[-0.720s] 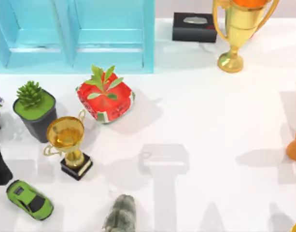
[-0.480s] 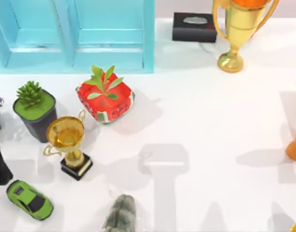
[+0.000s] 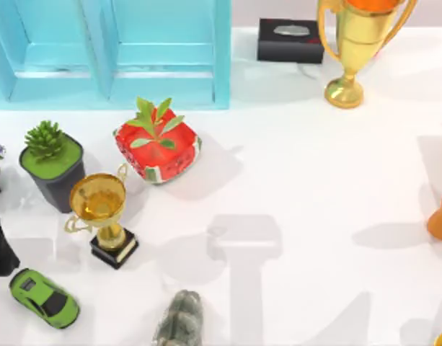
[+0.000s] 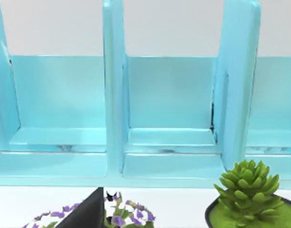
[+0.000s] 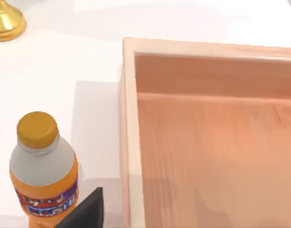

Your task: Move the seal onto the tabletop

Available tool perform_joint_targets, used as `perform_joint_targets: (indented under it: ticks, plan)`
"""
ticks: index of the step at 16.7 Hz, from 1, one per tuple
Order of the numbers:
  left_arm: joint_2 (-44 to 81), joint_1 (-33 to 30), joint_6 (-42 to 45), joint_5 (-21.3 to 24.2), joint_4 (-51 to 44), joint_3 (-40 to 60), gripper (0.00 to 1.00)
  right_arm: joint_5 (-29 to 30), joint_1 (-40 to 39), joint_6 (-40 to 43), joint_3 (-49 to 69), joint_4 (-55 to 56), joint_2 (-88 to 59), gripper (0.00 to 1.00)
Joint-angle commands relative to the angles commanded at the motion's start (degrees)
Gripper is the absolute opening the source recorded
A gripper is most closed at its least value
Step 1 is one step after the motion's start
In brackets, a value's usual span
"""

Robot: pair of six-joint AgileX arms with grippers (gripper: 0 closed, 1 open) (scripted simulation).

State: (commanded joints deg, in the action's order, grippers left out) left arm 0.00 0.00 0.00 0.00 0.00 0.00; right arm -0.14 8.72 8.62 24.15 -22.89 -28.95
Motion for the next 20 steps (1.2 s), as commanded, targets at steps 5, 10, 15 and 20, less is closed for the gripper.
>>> perform_joint_targets:
  ticks: [5,10,15,20]
  plan:
    - [0.0,0.0,0.0,0.0,0.0,0.0,1.00,0.0,7.2,7.1,20.4,-18.0,-22.9,1.00]
    - [0.0,0.0,0.0,0.0,0.0,0.0,1.00,0.0,14.0,13.7,38.7,-35.6,-45.2,1.00]
    - [0.0,0.0,0.0,0.0,0.0,0.0,1.00,0.0,19.0,18.4,52.3,-48.3,-61.3,1.00]
    - [0.0,0.0,0.0,0.0,0.0,0.0,1.00,0.0,20.7,20.2,57.3,-52.8,-67.0,1.00]
